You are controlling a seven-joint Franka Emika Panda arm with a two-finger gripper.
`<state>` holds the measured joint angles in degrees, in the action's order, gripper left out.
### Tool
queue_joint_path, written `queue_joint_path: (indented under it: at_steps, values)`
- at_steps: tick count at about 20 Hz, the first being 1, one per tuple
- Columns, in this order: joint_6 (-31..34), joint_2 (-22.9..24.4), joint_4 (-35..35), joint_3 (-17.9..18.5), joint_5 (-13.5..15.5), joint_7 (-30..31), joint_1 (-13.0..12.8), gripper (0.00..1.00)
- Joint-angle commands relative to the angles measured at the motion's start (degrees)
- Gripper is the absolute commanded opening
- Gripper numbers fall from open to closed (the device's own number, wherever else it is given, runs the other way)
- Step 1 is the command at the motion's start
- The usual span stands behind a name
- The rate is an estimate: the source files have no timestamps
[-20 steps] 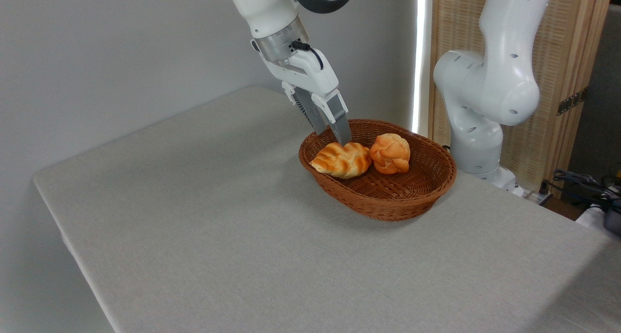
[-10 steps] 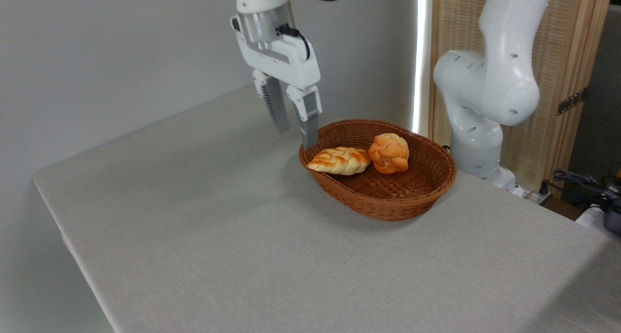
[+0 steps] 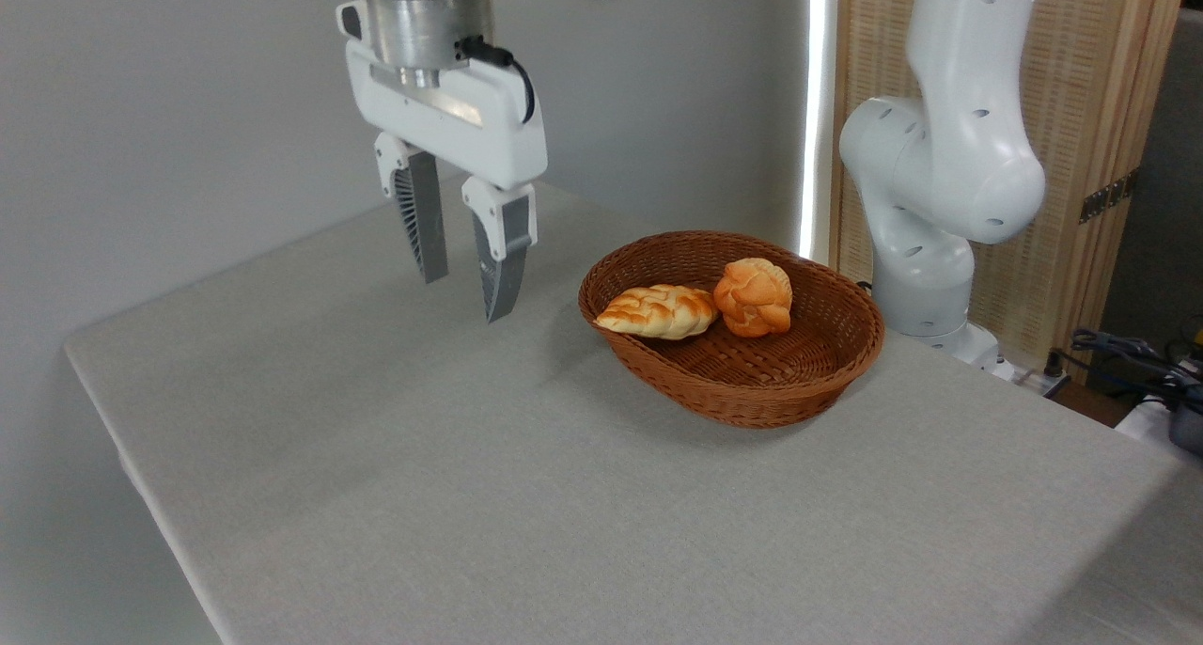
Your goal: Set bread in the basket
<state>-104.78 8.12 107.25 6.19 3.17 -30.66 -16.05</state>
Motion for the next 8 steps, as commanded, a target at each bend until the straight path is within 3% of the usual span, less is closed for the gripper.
queue_joint_path:
  at_steps: [1,8]
  values:
    - [-0.77,-1.35,-1.79,1.90,1.49,-5.28,-0.21,1.00]
    - [-0.86,-1.79,-1.70,2.60,1.83,-5.29,0.06,1.00]
